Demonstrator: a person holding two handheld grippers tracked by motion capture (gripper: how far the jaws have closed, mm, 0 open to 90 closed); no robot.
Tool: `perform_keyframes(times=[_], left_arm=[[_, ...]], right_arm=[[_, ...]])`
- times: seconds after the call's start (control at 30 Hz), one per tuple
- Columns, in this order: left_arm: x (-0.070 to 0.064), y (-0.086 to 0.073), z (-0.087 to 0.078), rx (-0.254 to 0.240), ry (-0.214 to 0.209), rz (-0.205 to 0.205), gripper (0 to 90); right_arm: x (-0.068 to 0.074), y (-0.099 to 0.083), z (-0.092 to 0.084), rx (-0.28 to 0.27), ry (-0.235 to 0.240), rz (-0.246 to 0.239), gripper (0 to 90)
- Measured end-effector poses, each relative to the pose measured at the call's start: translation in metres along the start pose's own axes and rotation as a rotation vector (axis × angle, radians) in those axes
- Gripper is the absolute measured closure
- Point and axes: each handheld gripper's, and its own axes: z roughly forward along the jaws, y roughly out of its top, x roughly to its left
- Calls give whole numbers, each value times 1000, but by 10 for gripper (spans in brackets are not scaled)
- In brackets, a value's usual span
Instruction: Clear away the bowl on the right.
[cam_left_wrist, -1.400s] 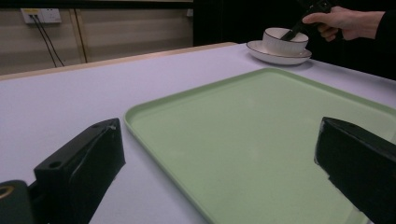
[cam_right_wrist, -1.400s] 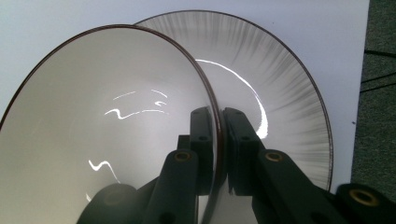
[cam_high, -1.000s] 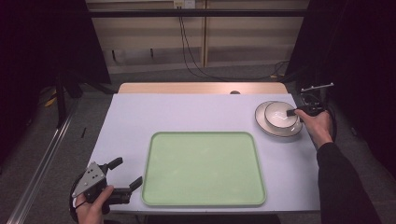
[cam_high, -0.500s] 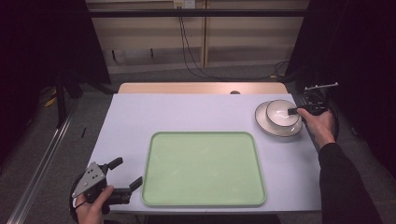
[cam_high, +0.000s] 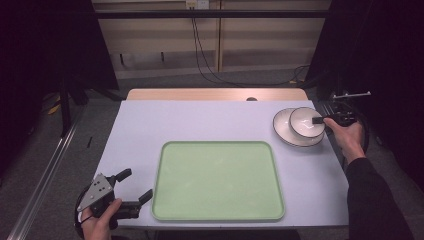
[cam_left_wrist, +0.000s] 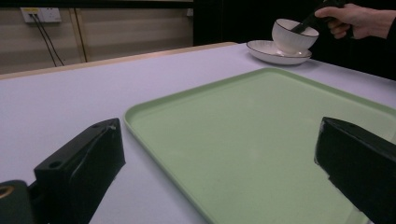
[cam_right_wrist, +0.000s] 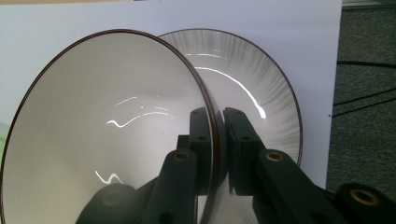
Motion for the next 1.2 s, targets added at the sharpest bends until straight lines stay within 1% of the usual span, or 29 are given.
perform_keyframes(times=[0.03, 0.07, 0.1, 0.17, 0.2, 0.33, 0.4, 0.43, 0.5, 0.57, 0.6, 0.67, 0.7, 0.73, 0.83, 0.87, 0.93, 1.03, 1.07, 1.13, 1.2], left_arm=[[0, 0, 0, 0, 4, 0, 15], [0, 0, 0, 0, -1, 1, 15], [0, 0, 0, 0, -1, 1, 15], [0, 0, 0, 2, 4, 1, 15], [0, 0, 0, 3, 3, 3, 15], [0, 0, 0, 2, 2, 3, 15], [0, 0, 0, 3, 3, 8, 15], [0, 0, 0, 2, 4, 6, 15], [0, 0, 1, 4, 2, 4, 15], [0, 0, 0, 1, 4, 3, 15], [0, 0, 0, 0, 4, 4, 15], [0, 0, 0, 0, 4, 5, 15], [0, 0, 0, 0, 4, 5, 15], [0, 0, 0, -1, 5, 3, 15], [0, 0, 0, 0, 2, 2, 15], [0, 0, 0, 0, 4, 3, 15], [0, 0, 0, -1, 0, 1, 15], [0, 0, 0, -1, 1, 3, 15], [0, 0, 0, 0, 4, 3, 15], [0, 0, 0, 1, 7, 9, 15], [0, 0, 0, 0, 4, 6, 15]], right_arm=[[0, 0, 0, 0, 0, 0, 824], [0, -2, -1, -8, -2, -10, 824], [0, -2, -1, -8, -2, -10, 824], [0, -3, -4, -12, 11, -10, 824], [1, -4, -6, -18, 33, -4, 824], [2, -8, -8, -32, 46, -15, 824], [3, -10, -9, -38, 65, -6, 824], [2, -11, -10, -46, 63, -17, 824], [1, -12, -11, -48, 87, -15, 824], [2, -12, -14, -50, 88, -10, 824], [2, -12, -14, -54, 86, -20, 824], [5, -13, -18, -58, 106, -22, 824], [5, -13, -18, -58, 106, -22, 824], [9, -13, -20, -54, 111, -28, 824], [13, -13, -21, -52, 117, -42, 824], [17, -12, -23, -52, 129, -62, 824], [19, -12, -23, -52, 132, -63, 824], [26, -12, -24, -48, 146, -89, 824], [30, -12, -25, -44, 161, -104, 824], [32, -13, -25, -45, 163, -109, 824], [38, -14, -25, -34, 177, -123, 824]])
